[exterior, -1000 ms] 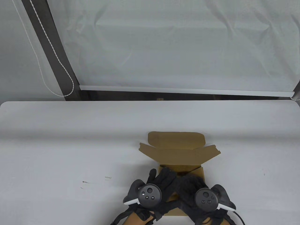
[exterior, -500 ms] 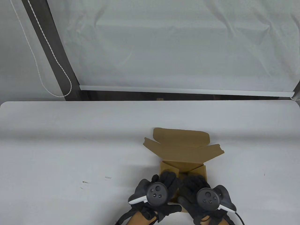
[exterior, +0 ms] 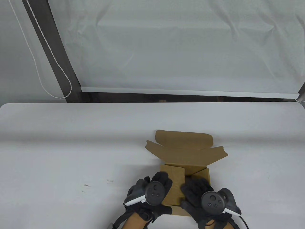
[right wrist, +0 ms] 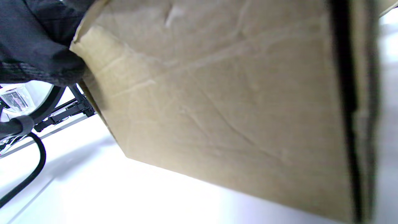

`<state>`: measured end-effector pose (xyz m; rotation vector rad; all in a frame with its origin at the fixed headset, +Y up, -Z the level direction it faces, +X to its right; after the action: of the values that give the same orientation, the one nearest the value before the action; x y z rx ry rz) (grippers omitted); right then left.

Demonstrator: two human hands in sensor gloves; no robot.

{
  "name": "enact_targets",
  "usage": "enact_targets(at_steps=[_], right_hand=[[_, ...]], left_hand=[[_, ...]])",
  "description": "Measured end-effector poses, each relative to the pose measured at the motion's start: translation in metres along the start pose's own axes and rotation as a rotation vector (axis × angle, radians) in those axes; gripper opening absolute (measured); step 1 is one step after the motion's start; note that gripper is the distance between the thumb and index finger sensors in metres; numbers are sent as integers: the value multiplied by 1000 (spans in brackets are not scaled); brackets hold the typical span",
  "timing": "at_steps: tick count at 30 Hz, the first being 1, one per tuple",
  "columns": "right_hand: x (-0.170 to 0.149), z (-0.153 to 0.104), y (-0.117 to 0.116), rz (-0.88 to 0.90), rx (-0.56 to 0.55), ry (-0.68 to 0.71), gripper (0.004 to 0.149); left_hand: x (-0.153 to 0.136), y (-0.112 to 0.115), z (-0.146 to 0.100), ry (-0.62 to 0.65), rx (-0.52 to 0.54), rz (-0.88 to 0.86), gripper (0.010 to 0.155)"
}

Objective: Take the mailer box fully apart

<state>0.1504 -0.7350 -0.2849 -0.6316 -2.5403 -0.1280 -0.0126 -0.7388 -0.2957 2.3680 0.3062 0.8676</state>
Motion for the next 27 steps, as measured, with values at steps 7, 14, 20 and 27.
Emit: enact_targets(at_steps=[7, 14, 20, 27], right_hand=[[-4, -1, 1, -5, -4, -10, 78], [-11, -3, 4, -1, -6, -25, 76], [-12, -3, 2, -5, 26, -27, 69], [-12, -2, 2, -1, 39, -30, 66]], left_hand=[[-21, -3, -3, -37, 40, -36, 100], [-82, 14, -3, -109, -44, -344, 89], [-106, -1, -24, -48, 185, -624, 77], [-158, 11, -53, -397, 368, -821, 86]])
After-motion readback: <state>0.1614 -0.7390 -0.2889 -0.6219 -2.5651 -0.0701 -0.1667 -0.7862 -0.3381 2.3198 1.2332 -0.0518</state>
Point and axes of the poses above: the tracker on the back of each hand, its own x axis roughly to the thumb side, its own z axis roughly from the wrist to the fingertips, y = z × x, the point moved 5 cm from there along z, roughly from the wrist to the fingertips, and after that the axes turned 13 degrees about -x, right-handed, at the moved point
